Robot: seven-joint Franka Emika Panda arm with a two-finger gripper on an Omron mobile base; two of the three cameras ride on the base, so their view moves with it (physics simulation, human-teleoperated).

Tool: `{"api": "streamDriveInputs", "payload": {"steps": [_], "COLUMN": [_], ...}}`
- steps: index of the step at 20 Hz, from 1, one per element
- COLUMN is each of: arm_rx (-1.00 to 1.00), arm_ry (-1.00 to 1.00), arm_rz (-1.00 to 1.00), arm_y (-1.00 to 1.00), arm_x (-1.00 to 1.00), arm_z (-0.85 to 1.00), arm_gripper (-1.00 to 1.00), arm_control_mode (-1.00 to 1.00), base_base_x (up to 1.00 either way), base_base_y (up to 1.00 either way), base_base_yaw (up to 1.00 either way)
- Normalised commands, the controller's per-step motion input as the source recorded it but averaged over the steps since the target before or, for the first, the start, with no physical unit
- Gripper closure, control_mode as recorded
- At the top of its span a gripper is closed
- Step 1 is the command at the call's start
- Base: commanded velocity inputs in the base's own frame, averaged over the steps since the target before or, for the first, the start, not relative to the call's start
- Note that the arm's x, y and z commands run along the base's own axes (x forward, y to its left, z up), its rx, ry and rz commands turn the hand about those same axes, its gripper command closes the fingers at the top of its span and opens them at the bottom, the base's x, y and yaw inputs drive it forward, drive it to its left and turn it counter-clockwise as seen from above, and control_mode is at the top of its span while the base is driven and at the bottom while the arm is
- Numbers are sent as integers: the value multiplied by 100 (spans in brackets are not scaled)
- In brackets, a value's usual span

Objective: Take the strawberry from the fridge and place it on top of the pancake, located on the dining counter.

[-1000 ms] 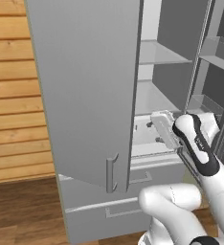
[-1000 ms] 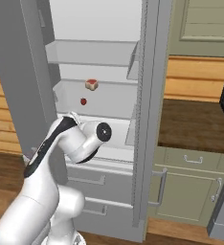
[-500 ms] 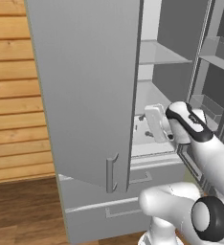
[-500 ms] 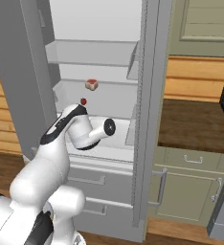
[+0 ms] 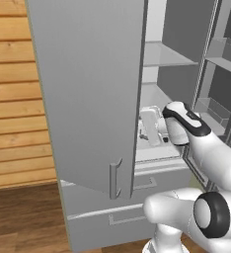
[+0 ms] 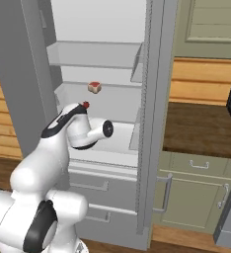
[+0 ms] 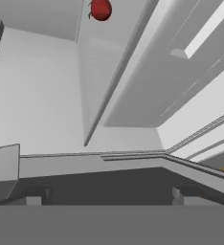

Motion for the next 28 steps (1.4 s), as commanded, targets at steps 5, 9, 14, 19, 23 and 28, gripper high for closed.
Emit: {"api": "streamDriveInputs", "payload": {"steps": [5, 9, 14, 19, 23, 28], "arm_rx": [0, 0, 0, 0, 0, 0], "arm_ry": [1, 0, -2, -3, -3, -1], "arm_rz": [8, 17, 24, 25, 23, 19], "arm_y": [42, 42, 37, 39, 47, 51], "arm_x": [-3, -33, -54, -48, -39, -27], "arm_z": [0, 0, 0, 1, 6, 9], "arm_gripper": [-100, -100, -100, -100, -100, -100], "arm_control_mode": [-100, -100, -100, -100, -100, -100], "base_base_x": [0, 0, 0, 0, 0, 0], "base_base_y": [0, 0, 0, 0, 0, 0], "base_base_yaw": [0, 0, 0, 0, 0, 0]}}
